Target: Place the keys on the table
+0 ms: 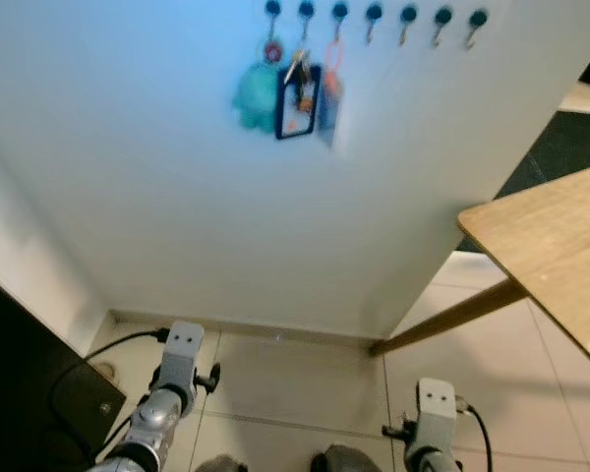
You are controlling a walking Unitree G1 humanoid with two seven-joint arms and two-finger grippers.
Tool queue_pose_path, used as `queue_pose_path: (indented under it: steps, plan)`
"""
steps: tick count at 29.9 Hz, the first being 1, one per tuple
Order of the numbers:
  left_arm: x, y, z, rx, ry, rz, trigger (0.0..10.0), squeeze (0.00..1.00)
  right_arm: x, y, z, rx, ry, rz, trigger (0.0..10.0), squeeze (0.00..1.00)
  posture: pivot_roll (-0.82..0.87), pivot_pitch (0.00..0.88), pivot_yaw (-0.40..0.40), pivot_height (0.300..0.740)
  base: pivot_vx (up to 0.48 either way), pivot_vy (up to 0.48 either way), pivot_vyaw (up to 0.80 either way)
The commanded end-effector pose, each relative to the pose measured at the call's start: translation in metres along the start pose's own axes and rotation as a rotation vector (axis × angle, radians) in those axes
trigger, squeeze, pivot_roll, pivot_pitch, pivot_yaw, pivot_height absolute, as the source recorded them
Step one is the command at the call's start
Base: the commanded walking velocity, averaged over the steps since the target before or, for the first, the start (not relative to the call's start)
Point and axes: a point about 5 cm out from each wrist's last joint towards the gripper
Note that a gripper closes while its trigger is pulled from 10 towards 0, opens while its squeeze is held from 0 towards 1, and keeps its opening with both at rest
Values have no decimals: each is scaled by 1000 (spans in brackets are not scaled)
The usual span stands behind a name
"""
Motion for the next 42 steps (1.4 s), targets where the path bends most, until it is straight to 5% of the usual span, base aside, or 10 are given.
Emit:
queue_pose_path:
  steps: [1,13,19,23,33,42]
  plan:
    - [2,-4,-4,-27,-21,0,10000,0,1,-2,-5,-2,-11,5,10000,0,39,100,8,740,0,0,0]
    - [1,1,-10,-42,-51,-29,10000,0,2,-2,-6,-1,-12,6,10000,0,45,100,15,740,0,0,0]
    - [1,4,-14,-114,-85,-43,10000,0,2,-3,-6,-3,-13,7,10000,0,46,97,17,740,0,-320,0]
    - [1,1,-11,-46,-48,-19,10000,0,1,-2,-5,0,-11,5,10000,0,45,97,16,740,0,-240,0]
    - [1,0,-10,-49,-42,-13,10000,0,0,0,-5,-4,-2,4,10000,0,40,86,10,740,0,0,0]
    - [1,0,-11,-47,-36,-13,10000,0,-1,2,-2,8,22,8,10000,0,41,87,5,740,0,0,-719]
Point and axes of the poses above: a point about 5 cm out from each wrist's last joint towards the gripper, its own x axis pointing back from the gripper into the wrist, its own y axis along the axis of the wrist's last joint, z = x × y, and after that the axes turned 15 degrees about -x, right-handed
